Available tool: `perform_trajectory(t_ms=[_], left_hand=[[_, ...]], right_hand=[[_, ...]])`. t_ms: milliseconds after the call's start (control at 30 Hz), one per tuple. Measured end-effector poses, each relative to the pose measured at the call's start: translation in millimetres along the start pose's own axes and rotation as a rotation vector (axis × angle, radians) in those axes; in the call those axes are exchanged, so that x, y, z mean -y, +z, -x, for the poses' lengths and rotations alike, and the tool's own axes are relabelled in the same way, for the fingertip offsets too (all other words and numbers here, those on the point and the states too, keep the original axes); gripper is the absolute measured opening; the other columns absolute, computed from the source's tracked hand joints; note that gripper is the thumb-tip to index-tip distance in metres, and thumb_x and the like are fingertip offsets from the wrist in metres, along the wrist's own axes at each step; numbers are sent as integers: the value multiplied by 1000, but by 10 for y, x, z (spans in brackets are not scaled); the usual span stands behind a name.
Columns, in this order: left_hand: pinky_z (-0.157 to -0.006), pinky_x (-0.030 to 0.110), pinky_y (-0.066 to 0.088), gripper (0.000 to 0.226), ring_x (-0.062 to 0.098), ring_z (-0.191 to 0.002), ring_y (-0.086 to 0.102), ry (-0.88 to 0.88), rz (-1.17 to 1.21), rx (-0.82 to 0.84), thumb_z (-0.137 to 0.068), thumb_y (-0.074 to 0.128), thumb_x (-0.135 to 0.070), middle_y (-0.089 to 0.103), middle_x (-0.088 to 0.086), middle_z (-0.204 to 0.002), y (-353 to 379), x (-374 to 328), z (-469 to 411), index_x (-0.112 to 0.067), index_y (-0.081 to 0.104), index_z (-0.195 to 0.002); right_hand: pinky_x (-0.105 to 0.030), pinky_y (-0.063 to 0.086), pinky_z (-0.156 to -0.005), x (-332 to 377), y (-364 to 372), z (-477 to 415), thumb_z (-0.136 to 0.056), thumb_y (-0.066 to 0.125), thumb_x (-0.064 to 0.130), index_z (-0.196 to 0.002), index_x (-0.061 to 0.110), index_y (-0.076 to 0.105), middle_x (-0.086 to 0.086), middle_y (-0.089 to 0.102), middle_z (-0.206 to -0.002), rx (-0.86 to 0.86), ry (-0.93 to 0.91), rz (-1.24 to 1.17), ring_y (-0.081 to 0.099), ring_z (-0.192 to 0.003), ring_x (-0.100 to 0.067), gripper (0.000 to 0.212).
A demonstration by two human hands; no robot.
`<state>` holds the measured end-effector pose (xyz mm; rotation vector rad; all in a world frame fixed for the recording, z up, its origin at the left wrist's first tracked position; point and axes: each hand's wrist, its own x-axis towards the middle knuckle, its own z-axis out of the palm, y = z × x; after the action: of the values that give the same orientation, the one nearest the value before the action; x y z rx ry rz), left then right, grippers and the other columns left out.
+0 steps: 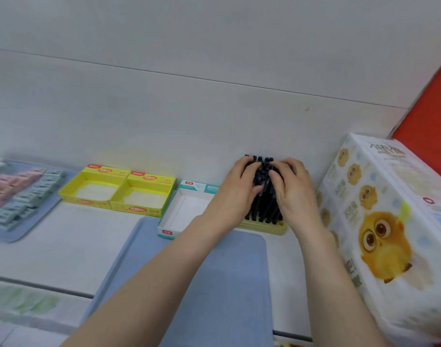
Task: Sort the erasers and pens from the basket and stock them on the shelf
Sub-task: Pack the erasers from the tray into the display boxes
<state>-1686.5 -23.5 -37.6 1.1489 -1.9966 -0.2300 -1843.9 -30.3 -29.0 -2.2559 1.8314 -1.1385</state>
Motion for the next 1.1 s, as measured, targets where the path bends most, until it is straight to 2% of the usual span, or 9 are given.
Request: perform_trajectory(t_ms=[100, 200, 367, 467, 567, 667, 800, 967, 1100], left_hand=[[-115, 31, 29, 55, 28, -135, 38, 1, -28, 13, -92, 60, -17, 34, 16, -148, -139, 45, 51, -4, 40, -142], [-114, 33, 30, 52, 28, -136, 36, 34, -52, -12, -93, 58, -17, 35, 15, -147, -361, 117, 134, -6, 41, -142], [-105, 42, 41, 39, 30, -126, 46, 67, -132, -29, -92, 59, -14, 50, 13, -133, -1014, 554, 448, -8, 55, -131], [-101, 36, 42, 33, 28, -118, 53, 17, -186, -46, -90, 58, -19, 58, 9, -124, -1577, 981, 809, -12, 63, -122], [-97, 30, 39, 33, 26, -114, 55, -70, -233, -51, -88, 58, -22, 61, 4, -120, -2181, 1492, 1263, -16, 65, -119], [-95, 32, 40, 32, 27, -111, 57, -184, -279, -40, -87, 56, -24, 63, 3, -117, -2706, 2046, 1700, -17, 67, -116], [-92, 36, 45, 29, 31, -108, 59, -277, -318, 1, -87, 59, -16, 63, 6, -115, -3204, 2541, 2145, -14, 68, -114], [-89, 37, 48, 29, 28, -107, 58, -281, -295, 15, -88, 65, -11, 62, 3, -117, -3371, 2798, 2289, -16, 67, -116], [-89, 35, 45, 31, 28, -109, 57, -225, -251, 44, -85, 67, -7, 62, 4, -117, -3218, 2788, 2166, -14, 68, -115]], right_hand=[[-44, 39, -106, 98, -30, 24, -99, 30, 47, -130, 15, 58, -7, 51, -131, -18, -4, 53, 47, -122, -26, 52], [-46, 38, -106, 244, -101, 35, -99, 30, 46, -129, 13, 59, -10, 53, -132, -68, -27, 136, 46, -123, -30, 53], [-44, 40, -103, 763, -3, 30, -97, 45, 30, -121, 6, 64, -14, 59, -123, -172, -164, 186, 50, -117, -33, 38], [-40, 40, -98, 1259, 315, 44, -95, 53, 21, -115, 5, 67, -16, 62, -117, -201, -276, 182, 54, -110, -35, 29], [-35, 39, -95, 1901, 787, 114, -94, 58, 17, -112, 9, 68, -11, 63, -115, -88, -298, 139, 56, -107, -32, 23], [-32, 39, -85, 2519, 1318, 228, -90, 65, 14, -108, 15, 71, -7, 65, -109, 102, -239, 105, 60, -100, -31, 19], [-33, 42, -86, 3062, 1919, 359, -91, 62, 16, -113, 18, 71, -2, 66, -115, 324, -168, 114, 56, -111, -27, 23], [-35, 42, -84, 3266, 2267, 364, -91, 59, 13, -117, 17, 69, -5, 65, -114, 415, -115, 251, 53, -107, -31, 28], [-33, 40, -88, 3199, 2284, 363, -89, 61, 11, -121, 15, 67, -7, 63, -119, 414, -49, 226, 52, -111, -31, 32]])
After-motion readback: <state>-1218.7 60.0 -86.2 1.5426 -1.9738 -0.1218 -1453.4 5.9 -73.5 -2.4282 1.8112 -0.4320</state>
